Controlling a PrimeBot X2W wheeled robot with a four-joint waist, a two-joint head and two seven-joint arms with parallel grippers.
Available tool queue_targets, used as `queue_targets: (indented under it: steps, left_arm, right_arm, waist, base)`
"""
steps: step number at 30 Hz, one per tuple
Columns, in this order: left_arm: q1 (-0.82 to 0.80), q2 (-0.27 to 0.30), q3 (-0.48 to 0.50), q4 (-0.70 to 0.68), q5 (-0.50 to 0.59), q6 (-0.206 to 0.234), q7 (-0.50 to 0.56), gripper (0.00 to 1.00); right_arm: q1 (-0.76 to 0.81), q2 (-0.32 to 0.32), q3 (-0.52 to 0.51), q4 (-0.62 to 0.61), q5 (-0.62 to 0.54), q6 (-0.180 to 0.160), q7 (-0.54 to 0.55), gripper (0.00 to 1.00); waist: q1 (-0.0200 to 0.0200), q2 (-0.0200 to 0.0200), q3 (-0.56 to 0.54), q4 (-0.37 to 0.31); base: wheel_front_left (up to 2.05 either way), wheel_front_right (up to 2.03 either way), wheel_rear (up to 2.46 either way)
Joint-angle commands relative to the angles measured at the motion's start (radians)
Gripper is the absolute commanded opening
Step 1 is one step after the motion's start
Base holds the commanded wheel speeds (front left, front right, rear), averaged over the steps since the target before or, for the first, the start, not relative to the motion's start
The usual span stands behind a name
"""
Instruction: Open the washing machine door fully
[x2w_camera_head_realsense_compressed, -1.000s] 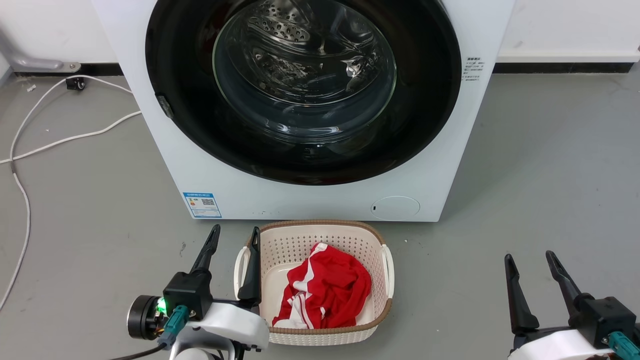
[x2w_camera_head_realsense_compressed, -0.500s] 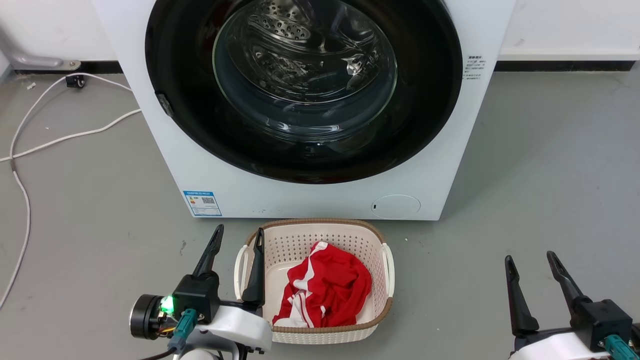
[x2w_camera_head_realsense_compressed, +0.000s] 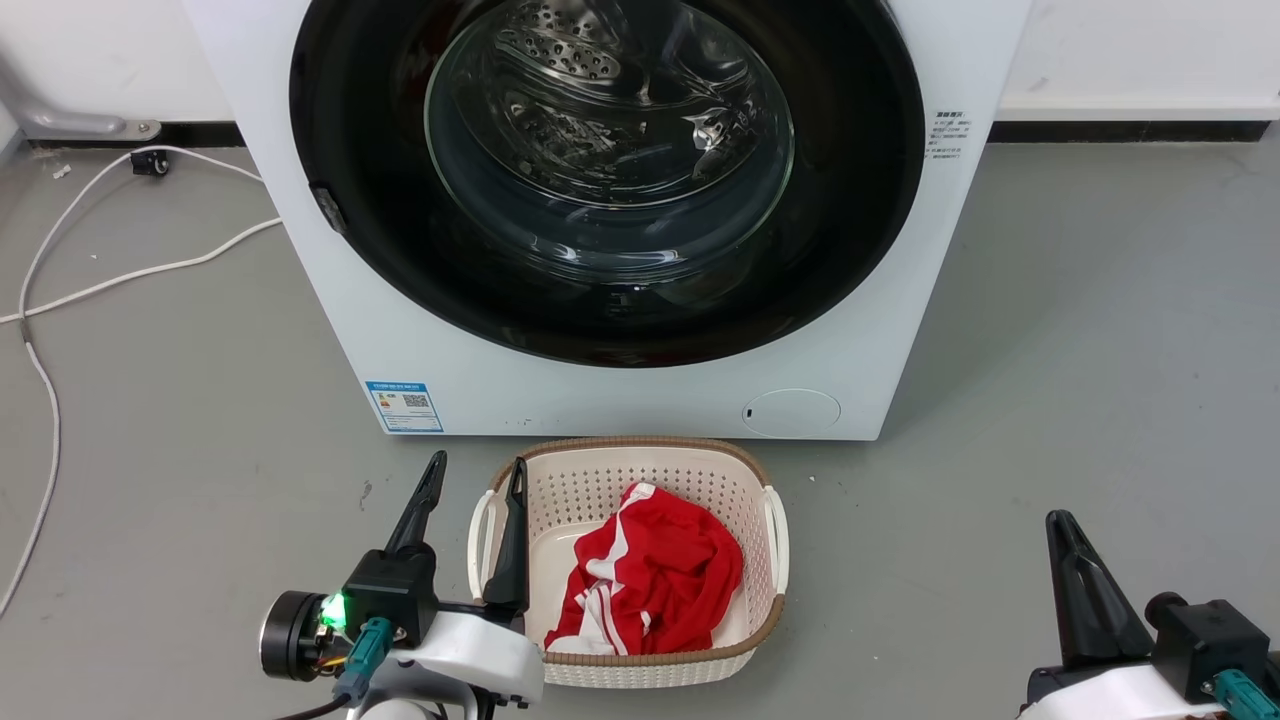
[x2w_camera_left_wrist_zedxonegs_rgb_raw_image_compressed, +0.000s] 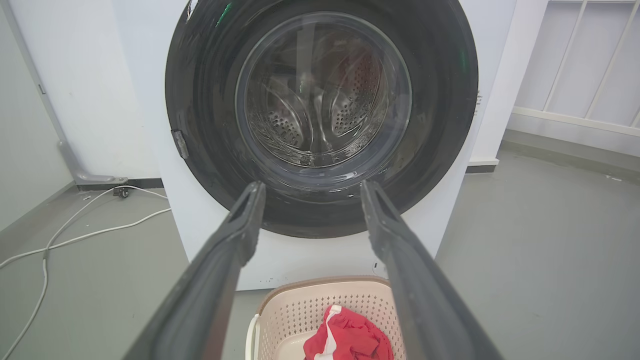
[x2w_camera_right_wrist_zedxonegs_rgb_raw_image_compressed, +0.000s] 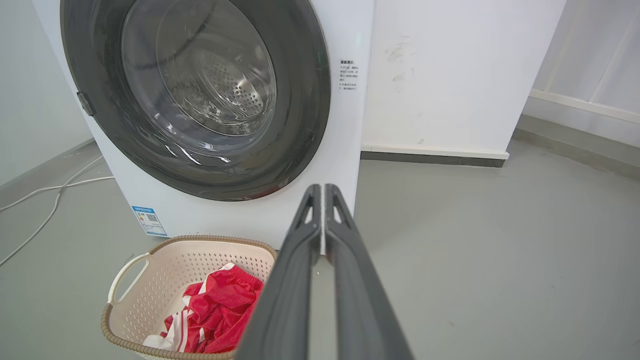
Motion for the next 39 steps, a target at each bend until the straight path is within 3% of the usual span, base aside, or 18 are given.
queue_targets:
  steps: [1, 5, 8, 14, 15, 20, 23, 29, 39]
  left_arm:
    - [0.006, -0.001, 0.000, 0.000, -0.004, 0.006, -0.005, 1.00]
    - [0.004, -0.001, -0.001, -0.002, -0.004, 0.007, -0.005, 1.00]
    - [0.003, -0.001, -0.001, -0.001, -0.006, 0.008, -0.005, 1.00]
    - [-0.001, -0.001, -0.001, -0.002, -0.011, 0.007, -0.005, 1.00]
    - [-0.001, -0.001, -0.001, -0.002, -0.011, 0.007, -0.005, 1.00]
    - [0.000, -0.001, -0.003, -0.003, -0.013, 0.008, -0.005, 1.00]
    - [-0.005, -0.001, -0.003, -0.006, -0.016, 0.011, -0.005, 1.00]
    - [-0.022, -0.001, -0.001, -0.019, -0.021, 0.020, -0.004, 1.00]
    - [-0.072, -0.001, -0.021, -0.050, -0.028, 0.028, -0.004, 1.00]
  right_arm:
    - [0.010, 0.003, 0.005, 0.002, 0.014, -0.001, 0.002, 0.00]
    - [0.009, 0.003, 0.013, 0.000, 0.037, -0.001, 0.001, 0.00]
    - [0.005, 0.003, 0.011, -0.001, 0.125, -0.001, -0.008, 0.00]
    - [-0.023, 0.003, 0.015, 0.001, 0.784, -0.001, -0.019, 0.00]
    - [-0.023, 0.003, 0.015, 0.001, 0.784, -0.001, -0.019, 0.00]
    - [-0.042, 0.002, -0.018, -0.010, 1.291, -0.001, 0.016, 0.00]
    - [-0.063, 0.002, -0.054, -0.016, 1.474, 0.000, 0.055, 0.00]
    - [-0.180, -0.035, -0.129, 0.049, 1.693, 0.000, 0.152, 0.00]
    - [-0.566, -0.239, -0.128, 0.360, 1.806, 0.000, 0.241, 0.00]
  waist:
    - [0.0000, 0.0000, 0.001, 0.000]
    - [0.0000, 0.0000, 0.002, 0.000]
    - [0.0000, 0.0000, 0.003, 0.000]
    - [0.0000, 0.0000, 0.006, -0.002]
    - [0.0000, 0.0000, 0.006, -0.002]
    - [0.0000, 0.0000, 0.005, -0.002]
    - [0.0000, 0.0000, 0.011, -0.004]
    - [0.0000, 0.0000, 0.039, -0.014]
    - [0.0000, 0.0000, 0.129, -0.002]
  base:
    - [0.00, 0.00, 0.00]
    - [0.00, 0.00, 0.00]
    - [0.00, 0.00, 0.00]
    - [0.00, 0.00, 0.00]
    - [0.00, 0.00, 0.00]
    - [0.00, 0.00, 0.00]
    - [0.00, 0.00, 0.00]
    - [0.00, 0.00, 0.00]
    - [0.00, 0.00, 0.00]
